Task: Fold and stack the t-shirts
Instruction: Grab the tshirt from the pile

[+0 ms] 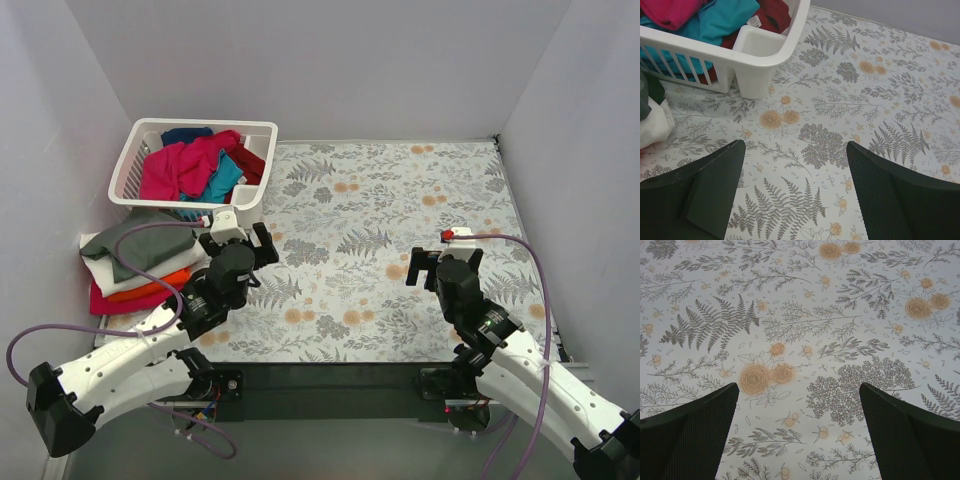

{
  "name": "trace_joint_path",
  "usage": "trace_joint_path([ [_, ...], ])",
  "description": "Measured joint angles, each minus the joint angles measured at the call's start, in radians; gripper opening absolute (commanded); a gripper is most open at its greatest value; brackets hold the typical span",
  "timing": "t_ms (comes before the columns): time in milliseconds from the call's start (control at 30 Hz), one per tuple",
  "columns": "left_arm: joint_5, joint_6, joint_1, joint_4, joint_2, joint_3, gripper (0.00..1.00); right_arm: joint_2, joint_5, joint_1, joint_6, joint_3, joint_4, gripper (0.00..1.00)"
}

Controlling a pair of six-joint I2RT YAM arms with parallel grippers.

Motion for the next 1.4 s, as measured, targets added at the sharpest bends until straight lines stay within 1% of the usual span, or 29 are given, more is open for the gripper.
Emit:
trace_joint_path([
  [367, -0.028, -0.023, 0.000, -0.051, 0.062, 0.067, 0.78, -0.002, -0.015, 0.000, 0.000, 0.000, 0.001, 0.98],
  [433, -0.025, -0.027, 0.000, -0.062, 0.071, 0.078, 0.82, 0.000, -0.019, 0.000, 0.000, 0.000, 0.001, 0.98],
  [467, -0.022, -0.030, 0.000, -0.062, 0.075, 0.086, 0.87, 0.002, -0.022, 0.000, 0.000, 0.000, 0.001, 0.99],
  [500, -0.019, -0.029, 0.000, -0.063, 0.078, 0.095, 0.89, 0.004, -0.023, 0.000, 0.000, 0.000, 0.001, 0.98],
  [667, -0.017, 0.019, 0.020, -0.042, 0.143, 0.218, 0.93, 0.005, -0.032, 0.000, 0.000, 0.000, 0.001, 0.98],
  [733, 0.010, 0.057, 0.069, 0.007, 0.182, 0.269, 0.94, 0.005, -0.038, 0.000, 0.000, 0.000, 0.002, 0.98],
  [767, 0.045, 0.074, 0.119, 0.031, 0.202, 0.291, 0.94, 0.005, -0.043, 0.000, 0.000, 0.000, 0.001, 0.98],
  [900, 0.227, 0.099, 0.403, 0.103, 0.338, 0.389, 0.91, 0.000, -0.058, 0.000, 0.001, 0.000, 0.002, 0.98],
  [1000, 0.302, 0.120, 0.543, 0.134, 0.501, 0.484, 0.89, -0.010, -0.065, 0.000, 0.001, 0.000, 0.002, 0.99],
  [1067, 0.348, 0.142, 0.583, 0.151, 0.624, 0.551, 0.88, -0.014, -0.068, 0.000, 0.002, 0.000, 0.002, 0.98],
  [1233, 0.423, 0.201, 0.604, 0.179, 0.876, 0.655, 0.87, -0.015, -0.068, 0.000, 0.001, 0.000, 0.002, 0.98],
  [1400, 0.444, 0.228, 0.615, 0.174, 1.017, 0.702, 0.86, -0.002, -0.068, 0.000, 0.001, 0.000, 0.003, 0.98],
])
